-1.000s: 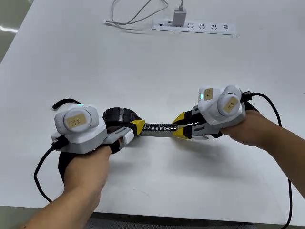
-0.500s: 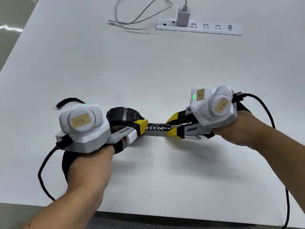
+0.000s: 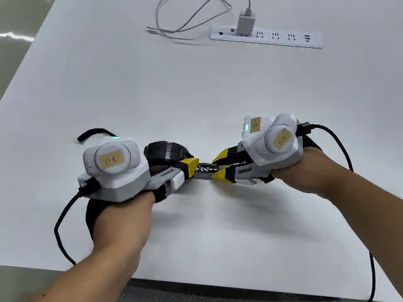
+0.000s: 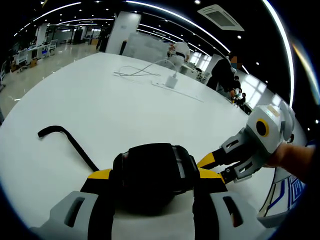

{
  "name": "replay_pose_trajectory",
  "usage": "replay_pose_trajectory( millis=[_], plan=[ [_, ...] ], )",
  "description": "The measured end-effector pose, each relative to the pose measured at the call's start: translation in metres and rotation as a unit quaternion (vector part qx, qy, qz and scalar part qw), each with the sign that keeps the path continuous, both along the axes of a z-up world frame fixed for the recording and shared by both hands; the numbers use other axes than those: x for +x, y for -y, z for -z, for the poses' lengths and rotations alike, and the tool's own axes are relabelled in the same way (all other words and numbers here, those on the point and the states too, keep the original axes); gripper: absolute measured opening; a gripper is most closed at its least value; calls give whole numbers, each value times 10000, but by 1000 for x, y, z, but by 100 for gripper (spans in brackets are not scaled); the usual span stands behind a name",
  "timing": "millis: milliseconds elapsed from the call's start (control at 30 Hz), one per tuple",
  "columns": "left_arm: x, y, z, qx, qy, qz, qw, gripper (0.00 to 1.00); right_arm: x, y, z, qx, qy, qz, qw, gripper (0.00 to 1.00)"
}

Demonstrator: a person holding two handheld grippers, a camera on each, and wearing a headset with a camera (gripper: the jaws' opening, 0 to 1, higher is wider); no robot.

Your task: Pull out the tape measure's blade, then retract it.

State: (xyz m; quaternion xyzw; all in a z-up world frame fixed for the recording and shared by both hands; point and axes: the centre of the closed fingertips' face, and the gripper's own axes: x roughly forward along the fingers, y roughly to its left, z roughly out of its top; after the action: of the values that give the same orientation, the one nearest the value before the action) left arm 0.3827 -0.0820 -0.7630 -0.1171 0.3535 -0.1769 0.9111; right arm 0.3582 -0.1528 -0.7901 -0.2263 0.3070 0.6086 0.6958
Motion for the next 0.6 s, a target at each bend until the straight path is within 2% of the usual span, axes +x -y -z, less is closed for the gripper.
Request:
replay_pose_trajectory(
  millis=[600],
  plan=[
    [1,-1,2,-10,1,1,10000,60,2,-27,1,98,-1,-129,9999,10]
  ],
)
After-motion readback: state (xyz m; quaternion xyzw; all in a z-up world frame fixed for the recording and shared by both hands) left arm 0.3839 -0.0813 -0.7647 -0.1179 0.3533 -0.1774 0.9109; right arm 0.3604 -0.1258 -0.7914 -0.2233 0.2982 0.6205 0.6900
